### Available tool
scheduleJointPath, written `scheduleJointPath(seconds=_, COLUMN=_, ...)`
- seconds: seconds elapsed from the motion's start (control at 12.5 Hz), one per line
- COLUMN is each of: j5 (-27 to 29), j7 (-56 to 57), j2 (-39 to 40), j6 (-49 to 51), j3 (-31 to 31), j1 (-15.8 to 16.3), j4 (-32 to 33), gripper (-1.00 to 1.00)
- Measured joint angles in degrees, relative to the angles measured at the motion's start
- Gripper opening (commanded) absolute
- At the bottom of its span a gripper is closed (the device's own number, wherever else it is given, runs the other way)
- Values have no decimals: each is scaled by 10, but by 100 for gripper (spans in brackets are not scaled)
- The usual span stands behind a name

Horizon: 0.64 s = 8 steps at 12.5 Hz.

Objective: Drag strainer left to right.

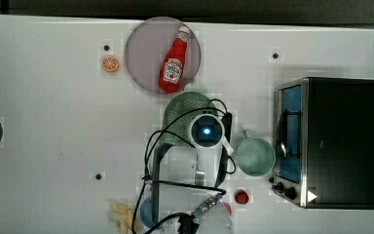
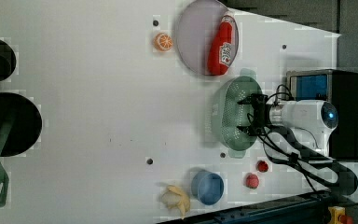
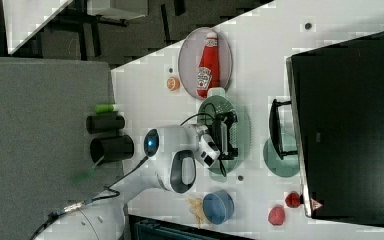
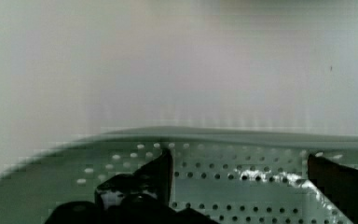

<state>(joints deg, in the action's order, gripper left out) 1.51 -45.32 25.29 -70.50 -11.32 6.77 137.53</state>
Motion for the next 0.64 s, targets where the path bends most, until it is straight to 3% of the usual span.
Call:
scheduleJointPath(seconds=0.4, j5=2, j7=61, j2=-7, j6=2, j3=-45, j1=-9, j4=11, gripper=100)
scheduleJointPath(seconds=0.64, j5=-8, j7=117, j2=-29, j6=28, j3=-20, j1=-20, j4=16, gripper=100)
